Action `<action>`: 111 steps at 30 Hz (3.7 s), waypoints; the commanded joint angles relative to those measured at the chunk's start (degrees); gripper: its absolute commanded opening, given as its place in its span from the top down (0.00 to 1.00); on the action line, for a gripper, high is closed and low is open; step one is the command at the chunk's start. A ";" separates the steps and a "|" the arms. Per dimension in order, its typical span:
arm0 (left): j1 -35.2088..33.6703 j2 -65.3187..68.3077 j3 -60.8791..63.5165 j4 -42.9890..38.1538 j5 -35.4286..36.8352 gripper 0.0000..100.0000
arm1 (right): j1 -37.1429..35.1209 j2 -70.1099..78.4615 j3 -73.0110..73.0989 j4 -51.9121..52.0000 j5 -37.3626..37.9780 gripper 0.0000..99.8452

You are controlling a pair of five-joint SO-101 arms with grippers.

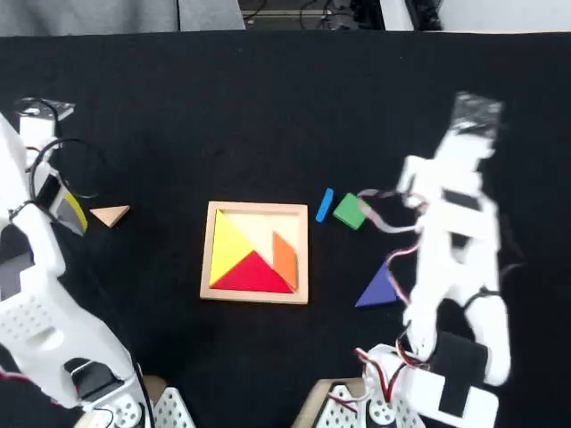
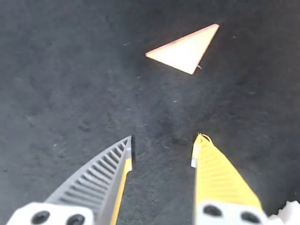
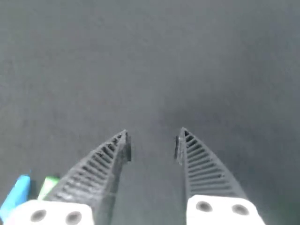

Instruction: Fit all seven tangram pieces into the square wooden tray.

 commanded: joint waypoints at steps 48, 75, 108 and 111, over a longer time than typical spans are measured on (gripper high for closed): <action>33.98 -87.21 77.23 -40.44 46.86 0.79 | -2.37 3.30 10.68 25.67 78.95 0.99; 37.14 -88.00 100.62 -73.67 61.98 0.79 | -11.69 -12.79 -1.98 26.99 38.24 0.99; 37.14 -88.00 101.23 -73.67 61.98 0.79 | -20.04 3.65 -5.32 29.98 -23.38 0.70; 37.23 -88.00 101.23 -73.67 61.98 0.79 | -20.57 8.40 -8.48 30.24 -25.93 0.70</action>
